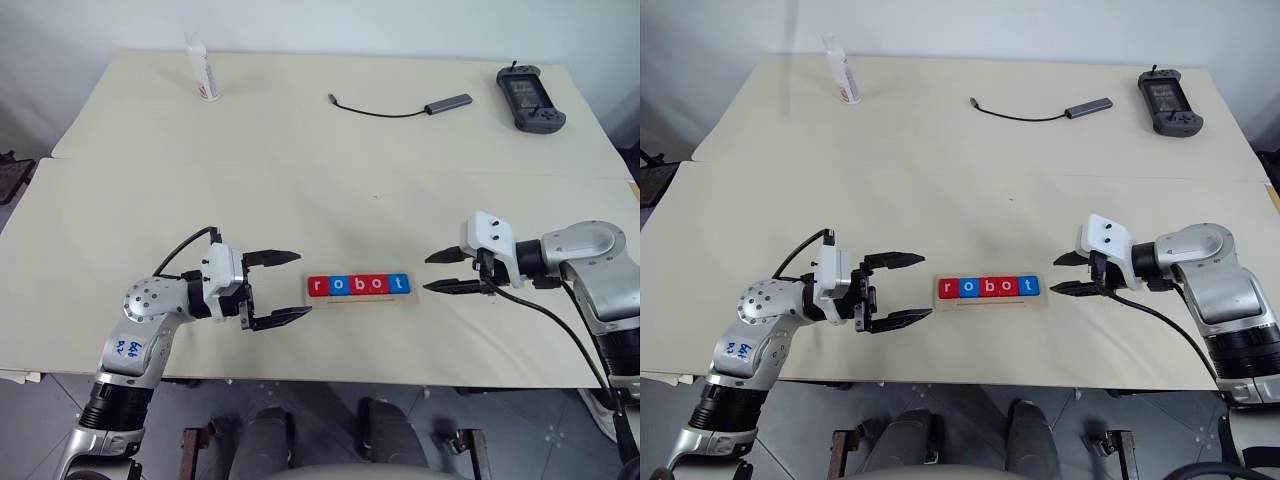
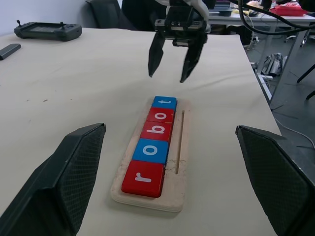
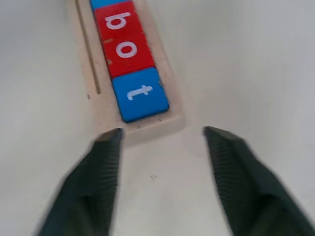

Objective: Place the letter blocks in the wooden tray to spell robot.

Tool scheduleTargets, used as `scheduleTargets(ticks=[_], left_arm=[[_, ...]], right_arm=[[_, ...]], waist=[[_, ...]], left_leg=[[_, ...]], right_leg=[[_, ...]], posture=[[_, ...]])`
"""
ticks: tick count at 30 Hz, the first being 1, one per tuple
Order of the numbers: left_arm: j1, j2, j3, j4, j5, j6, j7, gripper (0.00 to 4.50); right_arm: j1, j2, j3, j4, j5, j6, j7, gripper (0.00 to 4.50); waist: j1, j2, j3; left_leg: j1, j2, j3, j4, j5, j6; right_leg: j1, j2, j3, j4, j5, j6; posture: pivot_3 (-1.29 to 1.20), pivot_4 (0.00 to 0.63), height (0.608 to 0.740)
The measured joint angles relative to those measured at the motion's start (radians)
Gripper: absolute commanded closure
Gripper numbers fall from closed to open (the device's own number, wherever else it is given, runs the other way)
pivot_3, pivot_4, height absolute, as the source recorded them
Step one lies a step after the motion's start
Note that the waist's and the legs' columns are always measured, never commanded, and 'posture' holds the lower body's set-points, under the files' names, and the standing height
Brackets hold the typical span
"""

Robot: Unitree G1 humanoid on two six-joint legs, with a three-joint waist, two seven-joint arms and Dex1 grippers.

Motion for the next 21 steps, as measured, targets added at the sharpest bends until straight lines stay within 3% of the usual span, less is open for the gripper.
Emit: scheduleTargets(ticks=[3,5,7,10,17,21], left_arm=[[0.004,0.003,0.002,0.000,0.000,0.000,0.000,0.00],[0.016,0.013,0.010,-0.001,0.000,0.000,0.000,0.00],[0.064,0.059,0.047,-0.003,-0.003,0.001,-0.004,0.00],[0.117,0.122,0.121,0.017,-0.003,-0.002,-0.015,0.00],[0.105,0.152,0.171,0.095,-0.005,-0.010,-0.033,0.00],[0.084,0.152,0.172,0.122,-0.005,-0.024,-0.043,0.00]], right_arm=[[0.048,0.020,-0.035,0.000,0.016,-0.069,-0.018,4.06],[0.090,0.033,-0.071,-0.015,0.038,-0.098,-0.033,3.99],[0.199,0.035,-0.157,-0.088,0.111,-0.095,-0.039,3.56],[0.328,0.036,-0.273,-0.143,0.205,-0.050,-0.057,2.54],[0.462,0.037,-0.383,-0.220,0.244,-0.089,-0.082,0.15],[0.473,0.037,-0.384,-0.219,0.246,-0.126,-0.073,0.07]], waist=[[0.000,0.000,0.000],[0.002,0.000,0.000],[0.004,0.000,0.000],[0.003,0.000,0.000],[0.004,0.000,0.000],[0.000,0.000,0.000]], left_leg=[[0.000,0.000,0.000,0.000,0.000,0.000],[0.000,0.000,0.000,0.000,0.000,0.000],[0.000,0.000,-0.001,-0.002,0.000,0.000],[0.000,0.000,0.000,-0.002,0.000,0.000],[0.001,0.000,0.000,0.000,0.000,0.000],[0.002,0.000,0.001,0.000,0.000,0.000]], right_leg=[[0.000,0.000,0.000,0.000,0.000,0.000],[0.000,0.000,0.000,0.000,0.000,0.000],[0.000,0.000,-0.001,-0.001,0.000,0.000],[0.000,0.000,-0.001,-0.001,0.000,0.000],[0.001,0.000,0.000,0.000,0.001,0.000],[0.001,0.000,0.000,0.000,0.001,-0.001]], posture=[[0.00,0.150,0.740],[0.00,0.150,0.740],[0.00,0.150,0.740],[0.00,0.150,0.740],[0.00,0.150,0.740],[0.00,0.150,0.740]])
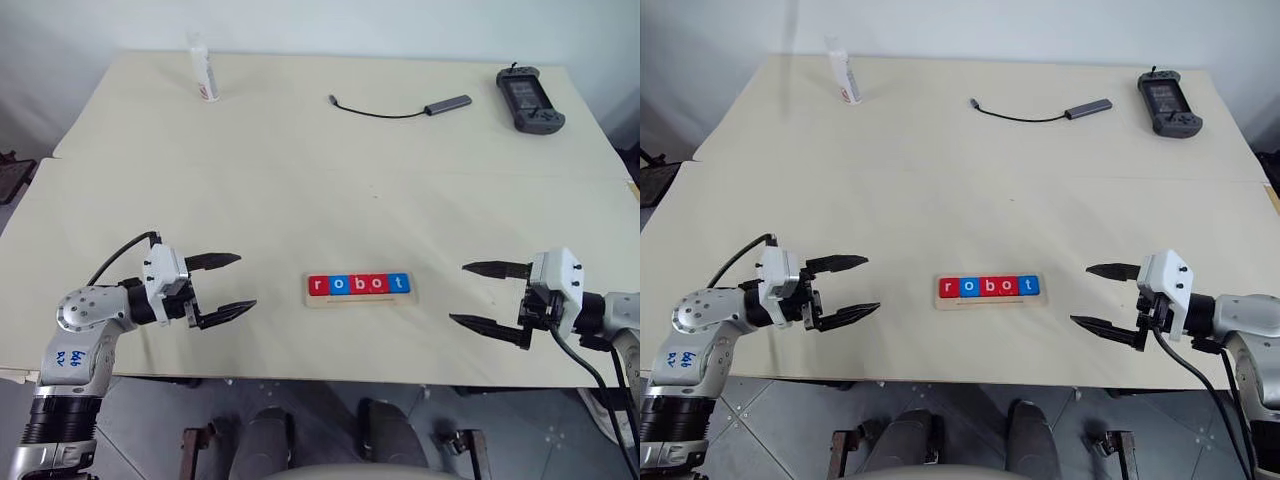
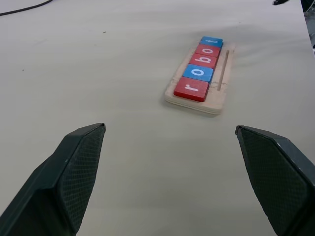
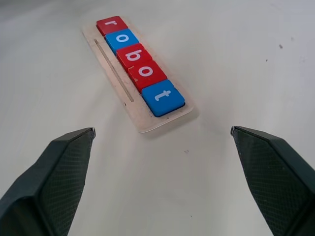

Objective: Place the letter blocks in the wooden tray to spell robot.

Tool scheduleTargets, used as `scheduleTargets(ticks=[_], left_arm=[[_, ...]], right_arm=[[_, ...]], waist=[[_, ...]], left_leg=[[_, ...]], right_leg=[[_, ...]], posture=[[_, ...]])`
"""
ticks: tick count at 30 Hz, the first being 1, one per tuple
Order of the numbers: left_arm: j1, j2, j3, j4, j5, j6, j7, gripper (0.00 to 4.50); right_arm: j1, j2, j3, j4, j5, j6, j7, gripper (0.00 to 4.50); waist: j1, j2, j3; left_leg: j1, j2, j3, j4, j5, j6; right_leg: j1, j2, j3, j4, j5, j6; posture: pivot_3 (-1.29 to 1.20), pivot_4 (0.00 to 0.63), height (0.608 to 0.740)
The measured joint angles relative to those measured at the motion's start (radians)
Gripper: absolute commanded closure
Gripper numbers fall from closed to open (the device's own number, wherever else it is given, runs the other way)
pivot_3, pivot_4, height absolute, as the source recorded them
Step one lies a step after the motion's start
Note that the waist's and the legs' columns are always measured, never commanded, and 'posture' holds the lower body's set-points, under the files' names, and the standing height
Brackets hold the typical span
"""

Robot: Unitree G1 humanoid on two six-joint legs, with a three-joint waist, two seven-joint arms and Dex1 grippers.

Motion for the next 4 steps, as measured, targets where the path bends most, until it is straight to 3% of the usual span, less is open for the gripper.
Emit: scheduleTargets(ticks=[4], left_arm=[[-0.016,-0.005,0.000,0.029,0.003,-0.020,0.003,0.00]], right_arm=[[-0.017,0.004,0.001,0.015,0.000,-0.044,-0.001,0.07]], waist=[[0.000,0.000,0.000]], left_leg=[[0.000,0.000,0.000,0.000,0.000,0.000]], right_leg=[[0.000,0.000,0.000,0.000,0.000,0.000]], posture=[[0.00,0.150,0.740]])
